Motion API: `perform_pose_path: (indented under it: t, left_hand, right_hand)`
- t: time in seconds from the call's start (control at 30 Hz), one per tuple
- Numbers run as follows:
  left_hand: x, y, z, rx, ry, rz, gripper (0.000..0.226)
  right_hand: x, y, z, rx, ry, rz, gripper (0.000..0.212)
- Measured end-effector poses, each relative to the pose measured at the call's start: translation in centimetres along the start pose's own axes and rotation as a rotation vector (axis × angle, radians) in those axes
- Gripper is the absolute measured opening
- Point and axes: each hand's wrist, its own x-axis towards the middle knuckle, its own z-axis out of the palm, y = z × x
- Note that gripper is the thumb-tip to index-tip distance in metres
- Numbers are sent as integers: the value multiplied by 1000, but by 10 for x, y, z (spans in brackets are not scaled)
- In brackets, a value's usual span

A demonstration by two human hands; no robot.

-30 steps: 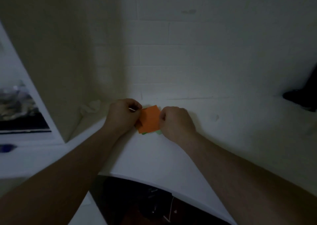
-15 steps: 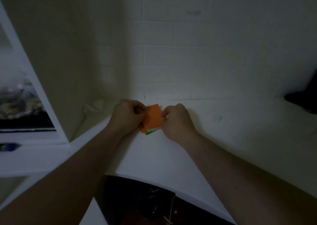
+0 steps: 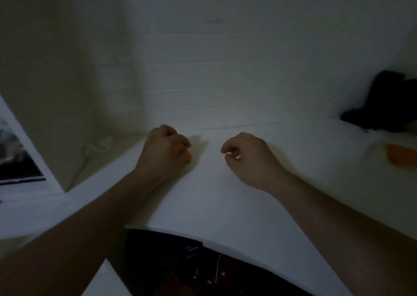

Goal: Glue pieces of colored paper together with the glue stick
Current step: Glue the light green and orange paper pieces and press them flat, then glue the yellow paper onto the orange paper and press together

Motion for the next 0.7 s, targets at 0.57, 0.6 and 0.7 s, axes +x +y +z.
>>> perform_pose_path:
  t: [0.57, 0.6, 0.7]
  left_hand:
    - [6, 308, 122, -385, -386, 300, 23]
    - [6, 317, 129, -389, -384, 317, 27]
    - [8, 333, 147, -373, -326, 422, 29]
  right_hand:
    - [-117, 202, -225, -194, 695, 353, 33]
    - [-123, 219, -229, -235, 649, 459, 35]
    - [-134, 253, -231, -364, 388, 771, 45]
